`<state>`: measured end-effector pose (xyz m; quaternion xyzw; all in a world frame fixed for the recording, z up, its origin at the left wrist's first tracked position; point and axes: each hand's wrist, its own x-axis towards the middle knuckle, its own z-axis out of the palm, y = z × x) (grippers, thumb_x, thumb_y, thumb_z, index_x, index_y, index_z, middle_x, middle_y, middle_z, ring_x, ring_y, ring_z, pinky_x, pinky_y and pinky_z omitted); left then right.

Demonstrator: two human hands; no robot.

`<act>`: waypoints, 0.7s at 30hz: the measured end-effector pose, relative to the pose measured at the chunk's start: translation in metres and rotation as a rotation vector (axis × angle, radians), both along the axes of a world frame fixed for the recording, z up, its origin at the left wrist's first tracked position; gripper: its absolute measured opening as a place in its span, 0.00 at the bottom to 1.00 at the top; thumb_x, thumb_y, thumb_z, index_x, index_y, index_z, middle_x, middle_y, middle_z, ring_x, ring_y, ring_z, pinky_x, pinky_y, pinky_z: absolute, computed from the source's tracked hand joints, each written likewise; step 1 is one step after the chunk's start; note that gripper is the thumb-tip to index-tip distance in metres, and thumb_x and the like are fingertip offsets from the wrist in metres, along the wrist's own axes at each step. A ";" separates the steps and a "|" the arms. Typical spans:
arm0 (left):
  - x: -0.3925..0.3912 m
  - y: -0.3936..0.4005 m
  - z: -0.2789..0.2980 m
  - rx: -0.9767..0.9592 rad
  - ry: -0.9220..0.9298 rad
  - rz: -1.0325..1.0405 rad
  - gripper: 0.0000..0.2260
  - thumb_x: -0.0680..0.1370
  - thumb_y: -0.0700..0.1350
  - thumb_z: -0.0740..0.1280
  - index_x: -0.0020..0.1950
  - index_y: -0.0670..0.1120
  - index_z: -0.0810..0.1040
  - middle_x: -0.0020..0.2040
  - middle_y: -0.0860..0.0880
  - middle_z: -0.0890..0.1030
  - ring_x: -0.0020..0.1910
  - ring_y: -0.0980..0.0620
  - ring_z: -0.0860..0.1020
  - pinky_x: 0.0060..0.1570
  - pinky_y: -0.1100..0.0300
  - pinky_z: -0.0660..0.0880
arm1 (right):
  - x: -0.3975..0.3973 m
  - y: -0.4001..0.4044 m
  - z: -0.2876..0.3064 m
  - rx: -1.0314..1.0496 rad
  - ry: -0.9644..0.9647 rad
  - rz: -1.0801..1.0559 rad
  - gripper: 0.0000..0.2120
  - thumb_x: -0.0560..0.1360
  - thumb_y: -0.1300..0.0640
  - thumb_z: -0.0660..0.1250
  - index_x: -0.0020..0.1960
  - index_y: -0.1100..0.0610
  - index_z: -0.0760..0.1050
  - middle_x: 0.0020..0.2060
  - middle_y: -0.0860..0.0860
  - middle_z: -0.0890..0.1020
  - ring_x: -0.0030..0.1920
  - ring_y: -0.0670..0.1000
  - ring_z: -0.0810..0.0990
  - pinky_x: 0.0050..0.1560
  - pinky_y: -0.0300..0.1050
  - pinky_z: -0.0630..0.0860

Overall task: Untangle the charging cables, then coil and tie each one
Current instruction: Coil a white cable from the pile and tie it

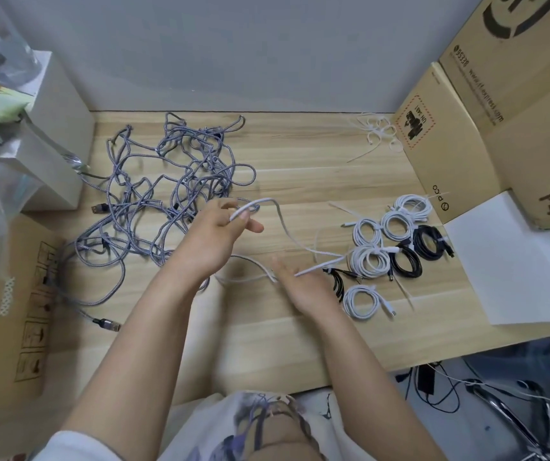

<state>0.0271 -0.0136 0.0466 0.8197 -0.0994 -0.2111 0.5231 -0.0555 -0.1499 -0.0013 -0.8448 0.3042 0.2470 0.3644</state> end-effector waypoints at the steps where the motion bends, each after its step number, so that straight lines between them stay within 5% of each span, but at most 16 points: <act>1: 0.000 0.000 0.002 -0.022 0.012 0.017 0.15 0.82 0.44 0.57 0.41 0.47 0.81 0.44 0.52 0.76 0.39 0.62 0.74 0.41 0.65 0.67 | -0.001 -0.002 0.000 -0.089 0.034 0.073 0.44 0.66 0.21 0.45 0.54 0.56 0.77 0.62 0.58 0.77 0.64 0.58 0.73 0.62 0.50 0.68; 4: -0.001 -0.002 0.011 -0.159 0.122 0.067 0.18 0.83 0.44 0.56 0.34 0.44 0.75 0.22 0.54 0.71 0.22 0.60 0.70 0.31 0.62 0.65 | -0.001 -0.010 0.011 -0.131 0.154 0.279 0.36 0.72 0.26 0.46 0.34 0.54 0.77 0.43 0.53 0.82 0.49 0.55 0.79 0.55 0.47 0.71; 6: 0.000 -0.003 0.014 -0.222 0.165 0.133 0.17 0.82 0.43 0.57 0.33 0.44 0.71 0.18 0.55 0.64 0.19 0.59 0.63 0.28 0.60 0.61 | 0.000 -0.009 0.023 -0.034 0.170 0.337 0.37 0.73 0.28 0.44 0.27 0.53 0.75 0.28 0.49 0.77 0.35 0.51 0.77 0.49 0.45 0.72; 8: 0.002 -0.002 0.019 -0.272 0.197 0.198 0.15 0.81 0.41 0.59 0.33 0.45 0.70 0.19 0.56 0.63 0.19 0.59 0.60 0.26 0.61 0.58 | -0.001 -0.007 0.033 0.089 0.145 0.334 0.40 0.72 0.27 0.40 0.30 0.55 0.77 0.24 0.49 0.76 0.29 0.50 0.76 0.40 0.43 0.71; 13: 0.004 0.001 0.026 -0.444 0.222 0.194 0.07 0.77 0.43 0.62 0.41 0.46 0.77 0.25 0.55 0.62 0.24 0.58 0.60 0.28 0.63 0.59 | 0.002 -0.005 0.046 0.519 -0.069 0.298 0.47 0.57 0.20 0.40 0.48 0.54 0.79 0.27 0.51 0.80 0.28 0.47 0.76 0.36 0.38 0.71; 15: 0.004 0.004 0.026 -0.386 0.184 0.111 0.09 0.80 0.43 0.60 0.45 0.47 0.79 0.25 0.56 0.64 0.24 0.58 0.61 0.29 0.63 0.57 | 0.007 -0.001 0.055 0.616 -0.348 0.207 0.36 0.62 0.22 0.53 0.45 0.51 0.78 0.26 0.48 0.78 0.27 0.44 0.75 0.34 0.34 0.70; 16: 0.002 0.005 0.028 -0.365 0.164 0.057 0.08 0.80 0.44 0.60 0.46 0.48 0.79 0.25 0.56 0.64 0.25 0.59 0.62 0.28 0.64 0.58 | 0.009 0.001 0.061 0.639 -0.518 0.117 0.25 0.69 0.30 0.63 0.44 0.52 0.78 0.26 0.46 0.78 0.28 0.43 0.74 0.34 0.33 0.70; 18: -0.001 0.007 0.032 -0.357 0.138 -0.046 0.07 0.79 0.45 0.62 0.48 0.48 0.80 0.25 0.56 0.65 0.25 0.59 0.63 0.27 0.67 0.60 | 0.014 0.001 0.071 0.572 -0.848 -0.053 0.03 0.74 0.52 0.69 0.45 0.51 0.77 0.33 0.43 0.80 0.35 0.39 0.75 0.39 0.33 0.71; 21: -0.003 0.008 0.036 -0.394 0.126 -0.156 0.08 0.76 0.49 0.63 0.50 0.50 0.81 0.24 0.54 0.64 0.25 0.59 0.63 0.32 0.67 0.66 | 0.021 -0.003 0.073 0.252 -1.086 -0.016 0.10 0.74 0.55 0.68 0.55 0.48 0.75 0.51 0.44 0.77 0.52 0.40 0.74 0.54 0.33 0.69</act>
